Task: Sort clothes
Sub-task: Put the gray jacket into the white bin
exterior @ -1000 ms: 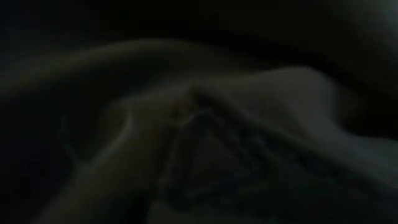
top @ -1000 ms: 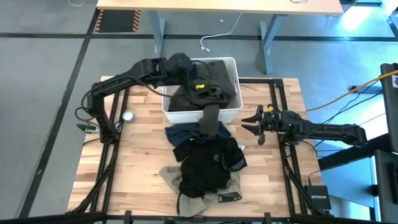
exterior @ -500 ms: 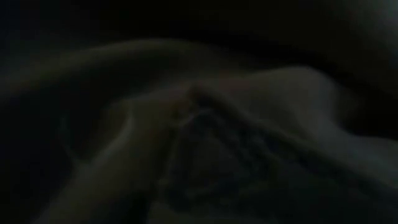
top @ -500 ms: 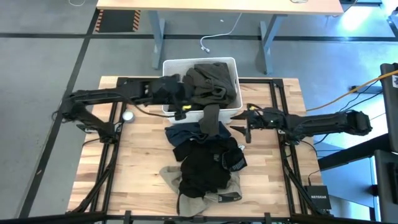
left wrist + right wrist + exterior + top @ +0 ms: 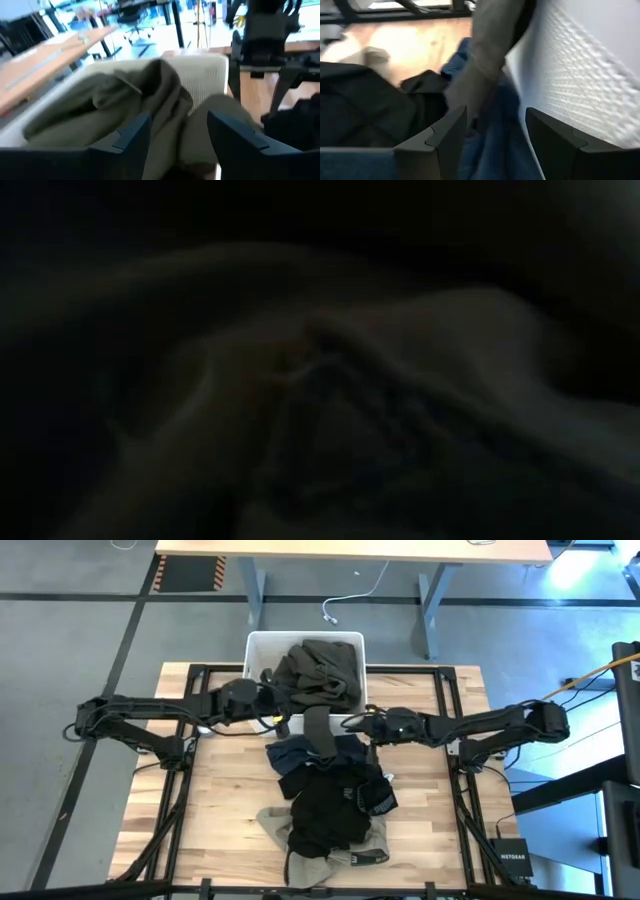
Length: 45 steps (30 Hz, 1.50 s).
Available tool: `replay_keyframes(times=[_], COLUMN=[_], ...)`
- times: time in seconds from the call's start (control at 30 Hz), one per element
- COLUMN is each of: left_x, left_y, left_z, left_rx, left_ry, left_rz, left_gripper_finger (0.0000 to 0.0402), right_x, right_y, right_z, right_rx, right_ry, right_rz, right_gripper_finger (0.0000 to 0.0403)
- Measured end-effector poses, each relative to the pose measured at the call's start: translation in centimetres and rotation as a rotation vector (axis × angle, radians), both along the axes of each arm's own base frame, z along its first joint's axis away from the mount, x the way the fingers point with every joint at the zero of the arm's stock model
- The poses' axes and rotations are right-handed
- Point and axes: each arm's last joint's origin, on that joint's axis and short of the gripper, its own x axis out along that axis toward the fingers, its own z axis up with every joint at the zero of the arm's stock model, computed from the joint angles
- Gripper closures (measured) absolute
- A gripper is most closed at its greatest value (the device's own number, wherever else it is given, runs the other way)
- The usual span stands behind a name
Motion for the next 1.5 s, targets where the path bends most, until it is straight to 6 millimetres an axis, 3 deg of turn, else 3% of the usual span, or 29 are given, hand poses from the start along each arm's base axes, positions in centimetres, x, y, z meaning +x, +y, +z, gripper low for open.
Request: replay_keyframes(times=[0.2, 0.43, 0.63, 0.83, 0.93, 1.13, 1.3, 1.5], left_x=[-0.5, -0.6, -0.4, -0.3, -0.3, -0.3, -0.9, -4.0], left_y=[0.0, 0.6, 1.0, 1.0, 1.0, 0.9, 0.3, -1.0], left_z=[-2.7, -3.4, -3.6, -3.6, -3.6, -3.6, -3.0, -0.2], left_rx=[-0.074, -0.09, -0.097, -0.09, -0.091, -0.096, -0.119, -0.069], left_ry=[0.071, 0.064, 0.062, 0.057, 0.055, 0.055, 0.036, -0.04], left_rz=[0.053, 0.076, 0.056, 0.042, 0.04, 0.039, 0.031, 0.117], left_gripper_finger=[0.0213, 0.0213, 0.0213, 0.0213, 0.0213, 0.0213, 0.0213, 0.0213], right_x=[0.7, 1.5, 3.7, 7.0, 8.3, 9.6, 9.9, 9.6], right_y=[1.7, 4.3, 4.5, 4.9, 5.3, 5.2, 5.2, 4.3], right_z=[0.2, 0.0, -1.3, -0.9, 0.6, 2.6, 5.7, 11.7], right_rx=[-0.056, -0.15, -0.164, -0.245, -0.313, -0.43, -0.556, -0.729], right_ry=[0.055, 0.003, -0.03, -0.027, -0.057, -0.045, -0.079, -0.104], right_rz=[-0.035, -0.114, -0.167, -0.141, -0.105, -0.131, -0.208, -0.235], right_gripper_finger=[0.0182, 0.0182, 0.0182, 0.0188, 0.0228, 0.0376, 0.0376, 0.0391])
